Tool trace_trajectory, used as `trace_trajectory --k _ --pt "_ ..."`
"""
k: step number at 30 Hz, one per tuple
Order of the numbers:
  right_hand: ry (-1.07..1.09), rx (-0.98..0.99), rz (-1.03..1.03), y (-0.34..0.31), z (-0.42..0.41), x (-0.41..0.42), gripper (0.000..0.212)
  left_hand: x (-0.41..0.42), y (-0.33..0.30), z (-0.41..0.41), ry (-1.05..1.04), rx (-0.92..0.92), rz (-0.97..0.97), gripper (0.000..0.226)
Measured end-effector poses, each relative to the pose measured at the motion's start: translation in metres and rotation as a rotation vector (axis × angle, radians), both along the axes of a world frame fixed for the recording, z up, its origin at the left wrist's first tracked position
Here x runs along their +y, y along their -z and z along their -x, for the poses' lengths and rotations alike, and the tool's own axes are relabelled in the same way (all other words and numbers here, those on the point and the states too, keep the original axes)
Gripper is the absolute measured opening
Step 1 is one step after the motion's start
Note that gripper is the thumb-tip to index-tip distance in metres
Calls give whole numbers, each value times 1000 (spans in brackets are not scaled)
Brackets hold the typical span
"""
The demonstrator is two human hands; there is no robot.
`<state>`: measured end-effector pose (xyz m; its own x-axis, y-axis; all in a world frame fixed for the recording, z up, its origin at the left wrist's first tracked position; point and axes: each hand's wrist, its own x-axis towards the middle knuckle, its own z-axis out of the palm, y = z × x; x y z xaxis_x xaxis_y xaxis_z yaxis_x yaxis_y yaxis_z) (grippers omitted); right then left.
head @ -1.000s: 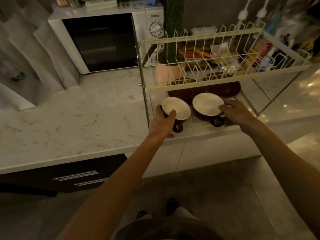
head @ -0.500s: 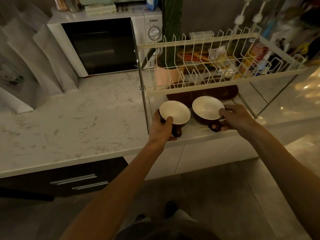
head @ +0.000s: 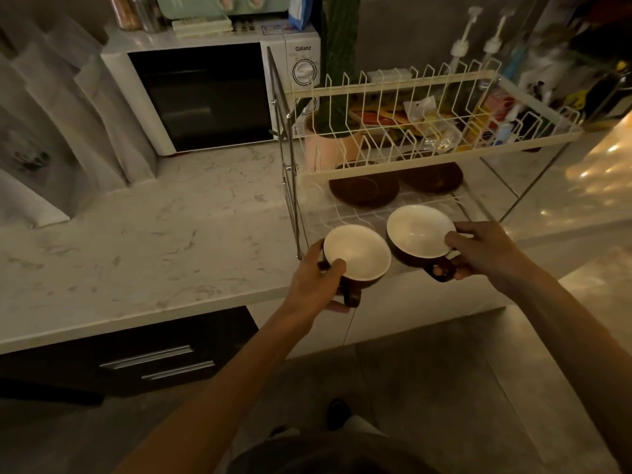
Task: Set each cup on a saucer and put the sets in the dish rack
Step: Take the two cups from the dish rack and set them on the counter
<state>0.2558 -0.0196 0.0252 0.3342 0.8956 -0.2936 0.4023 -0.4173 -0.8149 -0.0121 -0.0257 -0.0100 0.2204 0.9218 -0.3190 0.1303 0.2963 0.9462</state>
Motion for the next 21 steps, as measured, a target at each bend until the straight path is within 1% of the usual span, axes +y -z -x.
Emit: trace_trajectory --k 5,8,19,21 --pt "-48 -6 14 5 19 -20 39 -24 6 34 29 -14 33 45" --pt "-90 23 19 7 36 -27 40 -31 12 57 1 -21 55 41" --pt "-279 103 60 8 118 -30 42 -49 25 147 -248 -6 89 41" --pt "-318 120 72 9 137 -27 42 -51 24 161 -301 5 97 47"
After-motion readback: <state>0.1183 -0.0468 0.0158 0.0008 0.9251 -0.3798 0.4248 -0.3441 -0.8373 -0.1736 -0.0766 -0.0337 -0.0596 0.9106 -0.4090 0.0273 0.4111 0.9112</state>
